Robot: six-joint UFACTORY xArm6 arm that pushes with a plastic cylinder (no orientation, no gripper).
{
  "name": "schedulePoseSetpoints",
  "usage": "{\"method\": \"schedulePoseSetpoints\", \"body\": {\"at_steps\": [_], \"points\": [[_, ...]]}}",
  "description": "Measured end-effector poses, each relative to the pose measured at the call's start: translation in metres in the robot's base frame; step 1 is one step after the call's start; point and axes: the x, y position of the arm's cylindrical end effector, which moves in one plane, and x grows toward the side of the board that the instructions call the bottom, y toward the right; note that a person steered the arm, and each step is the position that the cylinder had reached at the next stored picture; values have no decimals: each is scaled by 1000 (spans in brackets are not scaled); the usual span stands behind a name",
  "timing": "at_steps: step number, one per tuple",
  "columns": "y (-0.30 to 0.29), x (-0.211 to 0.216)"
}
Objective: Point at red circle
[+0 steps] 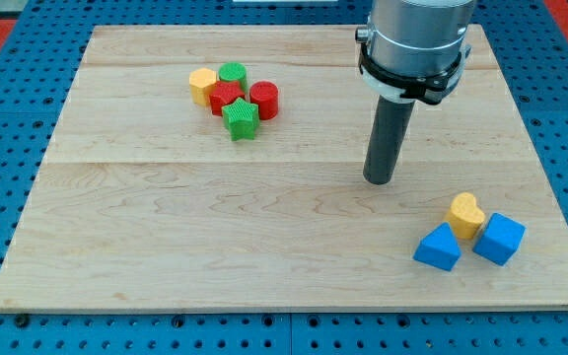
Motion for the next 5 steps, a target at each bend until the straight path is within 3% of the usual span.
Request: {"method": "schedulePoseSetpoints", "body": {"at_steps": [2,4,5], "points": [[7,0],[-6,-62],[-60,-93]]}}
